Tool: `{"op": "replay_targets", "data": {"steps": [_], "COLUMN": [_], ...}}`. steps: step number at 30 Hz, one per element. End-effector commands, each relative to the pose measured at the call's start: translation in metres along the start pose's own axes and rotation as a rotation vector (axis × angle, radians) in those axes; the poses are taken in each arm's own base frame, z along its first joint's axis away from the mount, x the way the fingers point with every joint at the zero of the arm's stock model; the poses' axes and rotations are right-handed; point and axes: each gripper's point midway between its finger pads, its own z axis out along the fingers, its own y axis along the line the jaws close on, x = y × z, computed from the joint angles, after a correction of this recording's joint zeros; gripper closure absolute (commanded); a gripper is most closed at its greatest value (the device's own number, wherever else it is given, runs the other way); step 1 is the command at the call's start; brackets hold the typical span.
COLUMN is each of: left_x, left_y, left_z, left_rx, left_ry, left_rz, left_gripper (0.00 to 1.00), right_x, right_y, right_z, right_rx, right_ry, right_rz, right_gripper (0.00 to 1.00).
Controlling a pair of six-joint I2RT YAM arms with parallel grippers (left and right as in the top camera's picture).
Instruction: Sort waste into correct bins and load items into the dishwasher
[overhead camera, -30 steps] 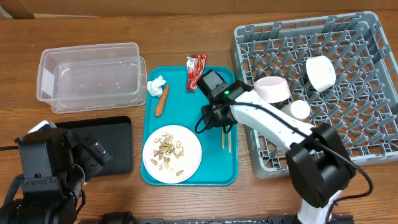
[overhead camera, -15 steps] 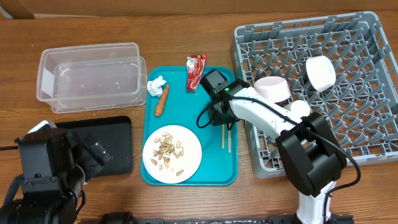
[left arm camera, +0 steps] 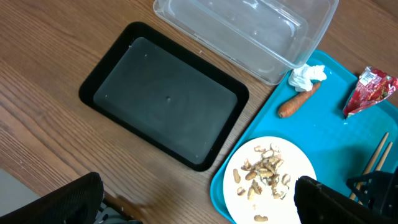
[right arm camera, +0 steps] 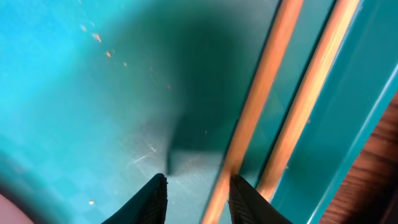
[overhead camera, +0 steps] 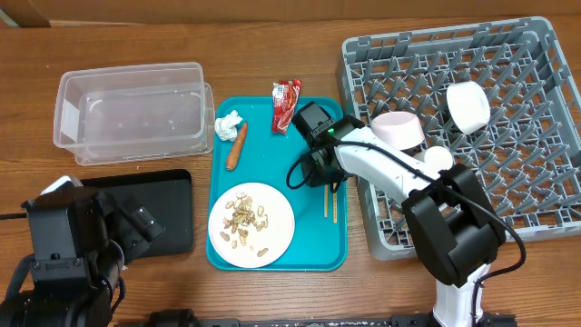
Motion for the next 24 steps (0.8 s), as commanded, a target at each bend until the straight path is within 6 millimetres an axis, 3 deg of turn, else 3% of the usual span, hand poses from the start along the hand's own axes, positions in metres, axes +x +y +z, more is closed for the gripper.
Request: {"op": "replay_targets", "data": {"steps": [1, 3, 5, 7, 9, 11, 14, 18, 24], "left_x": [-0.005, -0.005, -0.005, -0.005, -0.005, -0.005, -0.005, -0.005, -0.005], "left_y": [0.003, 0.003, 0.003, 0.003, 0.003, 0.003, 0.003, 0.003, 0.003], "left_z": [-0.003, -0.003, -0.003, -0.003, -0.003, -0.003, -0.003, -0.003, -0.003], "left_rx": [-0.013, -0.013, -0.013, -0.013, -0.013, -0.013, -0.013, -0.013, -0.013], "left_ry": [-0.023, -0.023, -0.023, -0.023, -0.023, -0.023, -0.023, -0.023, -0.023], "left_rz": [-0.017, -0.017, -0.017, -0.017, -0.017, -0.017, -0.017, -0.017, -0.017], "left_gripper": [0.0, 0.0, 0.0, 0.0, 0.0, 0.0, 0.0, 0.0, 0.0], "right_x": [0.006, 0.01, 0.011, 0.011, 0.015, 0.018, 0.017, 0.002, -0.027], "right_y": [-0.003, -0.005, -0.005, -0.003, -0.001, 0.0, 0.003, 0.018, 0.036], "right_z": [0.015, 0.02, 0.022, 0.022, 0.022, 0.019, 0.007, -0.03, -0.11], "right_rx": [0.013, 0.023, 0.023, 0.013, 0.011, 0.016, 0.018, -0.011, -0.082], "right_ry": [0.046, 0.067, 0.072, 0.075, 0.085, 0.1, 0.104, 0.036, -0.169], "right_rz": [-0.009, -0.014, -0.04, -0.067, -0.074, -0.078, -0.083, -0.105, -0.117], "right_gripper": [0.63, 0.56, 0.58, 0.72, 0.79, 0.94, 0.96, 0.96, 0.96]}}
